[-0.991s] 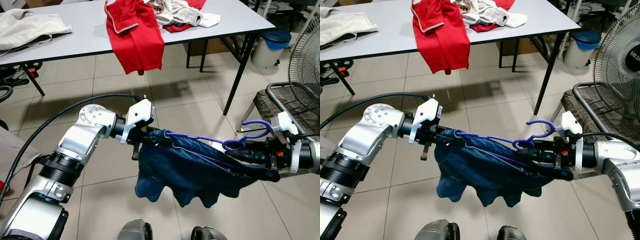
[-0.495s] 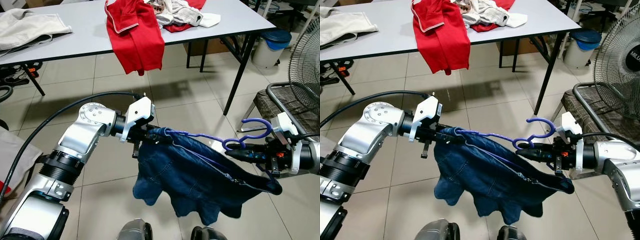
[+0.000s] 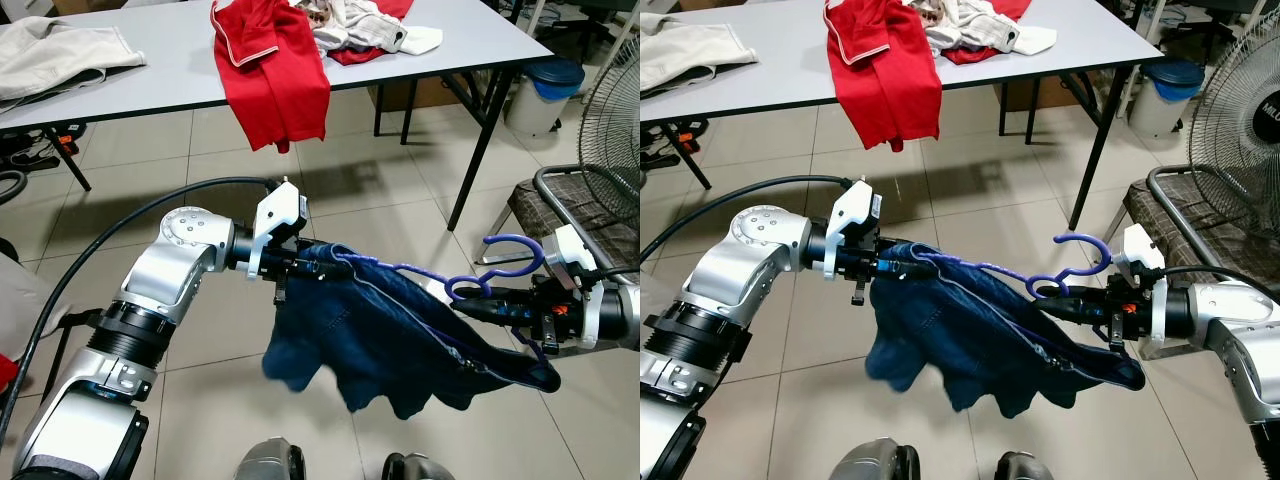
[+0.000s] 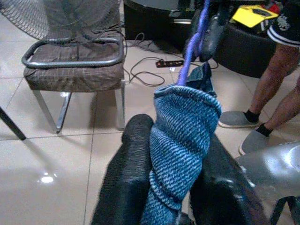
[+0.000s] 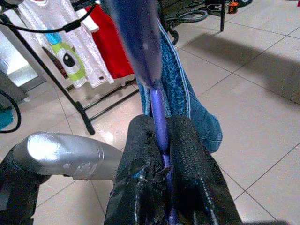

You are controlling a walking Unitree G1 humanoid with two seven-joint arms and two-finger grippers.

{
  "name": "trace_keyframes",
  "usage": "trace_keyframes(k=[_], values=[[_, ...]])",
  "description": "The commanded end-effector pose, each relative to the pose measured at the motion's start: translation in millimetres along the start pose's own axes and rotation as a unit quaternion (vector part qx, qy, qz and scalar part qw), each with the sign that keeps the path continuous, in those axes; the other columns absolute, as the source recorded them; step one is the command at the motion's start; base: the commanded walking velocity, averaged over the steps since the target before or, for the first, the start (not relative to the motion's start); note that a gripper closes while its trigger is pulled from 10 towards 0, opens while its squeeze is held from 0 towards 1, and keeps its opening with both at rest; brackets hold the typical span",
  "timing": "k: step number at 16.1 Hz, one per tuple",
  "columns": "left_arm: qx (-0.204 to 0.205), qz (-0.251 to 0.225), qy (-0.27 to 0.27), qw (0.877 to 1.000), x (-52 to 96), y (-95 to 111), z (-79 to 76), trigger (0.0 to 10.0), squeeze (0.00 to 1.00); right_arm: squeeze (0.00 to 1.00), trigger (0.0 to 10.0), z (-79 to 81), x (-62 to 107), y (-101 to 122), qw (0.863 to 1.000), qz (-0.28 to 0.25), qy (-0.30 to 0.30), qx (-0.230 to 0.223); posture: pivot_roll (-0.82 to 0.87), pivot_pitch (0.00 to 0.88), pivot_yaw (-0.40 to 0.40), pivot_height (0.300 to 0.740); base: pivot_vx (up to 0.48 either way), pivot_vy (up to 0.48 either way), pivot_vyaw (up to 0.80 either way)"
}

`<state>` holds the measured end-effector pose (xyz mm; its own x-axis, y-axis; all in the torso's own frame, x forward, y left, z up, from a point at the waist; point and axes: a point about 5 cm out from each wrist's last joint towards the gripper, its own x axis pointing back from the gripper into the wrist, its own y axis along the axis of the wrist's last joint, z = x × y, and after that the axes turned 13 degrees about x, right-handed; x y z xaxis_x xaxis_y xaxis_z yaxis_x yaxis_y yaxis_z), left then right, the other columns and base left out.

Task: Hang hanger

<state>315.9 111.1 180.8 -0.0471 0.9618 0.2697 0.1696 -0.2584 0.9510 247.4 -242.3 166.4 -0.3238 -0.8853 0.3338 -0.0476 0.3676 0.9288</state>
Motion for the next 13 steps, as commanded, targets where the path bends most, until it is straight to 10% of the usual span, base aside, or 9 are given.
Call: trace_keyframes(k=[1, 7, 8, 13], values=[[-0.023, -0.011, -0.014, 1.000, 1.5, 12.6, -3.0, 10.0, 1.00, 0.00, 0.0, -0.3, 1.5, 3.5, 1.000, 0.003, -0.007, 0.010, -0.02, 0.067, 0.071, 0.740, 0.000, 0.000, 0.00], [-0.062, -0.017, 0.015, 0.998, 0.8, 13.8, 0.1, 10.0, 1.00, 0.00, 0.0, -1.1, -0.5, 1.6, 1.000, 0.008, -0.017, 0.006, -0.02, 0.069, 0.071, 0.740, 0.000, 0.000, 0.00], [-0.065, -0.034, 0.032, 0.997, -0.9, 18.5, 3.2, 10.0, 0.00, 0.00, 0.0, -0.9, -1.3, 0.9, 1.000, 0.009, -0.018, 0.005, -0.02, 0.072, 0.071, 0.740, 0.000, 0.000, 0.00], [-0.016, -0.055, 0.058, 0.997, -3.7, 22.0, 10.5, 10.0, 0.00, 0.00, 0.0, 1.2, -5.0, -2.2, 1.000, 0.015, -0.020, 0.000, -0.02, 0.075, 0.073, 0.740, 0.000, 0.000, 0.00]])
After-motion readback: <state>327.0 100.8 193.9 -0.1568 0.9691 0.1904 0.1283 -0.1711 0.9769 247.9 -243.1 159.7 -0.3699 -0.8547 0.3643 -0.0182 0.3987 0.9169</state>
